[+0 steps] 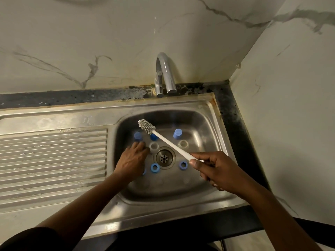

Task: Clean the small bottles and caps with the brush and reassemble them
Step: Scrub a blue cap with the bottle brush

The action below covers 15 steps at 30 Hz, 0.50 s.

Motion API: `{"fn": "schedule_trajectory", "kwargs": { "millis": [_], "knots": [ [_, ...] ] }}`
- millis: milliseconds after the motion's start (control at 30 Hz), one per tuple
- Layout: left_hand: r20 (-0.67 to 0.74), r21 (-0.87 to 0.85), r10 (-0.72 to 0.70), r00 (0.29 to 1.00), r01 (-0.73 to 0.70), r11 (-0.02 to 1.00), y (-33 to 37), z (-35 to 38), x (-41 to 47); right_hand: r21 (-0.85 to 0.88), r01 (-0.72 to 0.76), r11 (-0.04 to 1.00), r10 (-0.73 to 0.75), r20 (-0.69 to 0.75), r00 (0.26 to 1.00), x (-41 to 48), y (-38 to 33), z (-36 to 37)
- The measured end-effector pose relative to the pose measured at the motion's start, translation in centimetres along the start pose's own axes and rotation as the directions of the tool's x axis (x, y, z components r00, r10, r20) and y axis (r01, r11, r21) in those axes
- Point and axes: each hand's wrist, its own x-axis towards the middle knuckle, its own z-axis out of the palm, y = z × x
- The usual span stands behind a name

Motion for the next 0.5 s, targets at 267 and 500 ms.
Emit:
{"fn": "schedule_trajectory", "kwargs": {
  "millis": [267, 500],
  "knots": [
    [0.349, -0.009, 0.095, 0.932, -0.098, 0.995, 0.1, 3.2, -0.2, 0.004, -0.002, 1.0, 0.002, 0.011, 1.0, 0.2, 0.0, 0.2],
    [0.449, 0.079, 0.121, 0.885, -0.175, 0.981, 0.2, 5.8, 1.3, -0.011, -0.032, 0.999, 0.032, 0.009, 0.999, 0.2, 0.0, 0.1]
  ]
}}
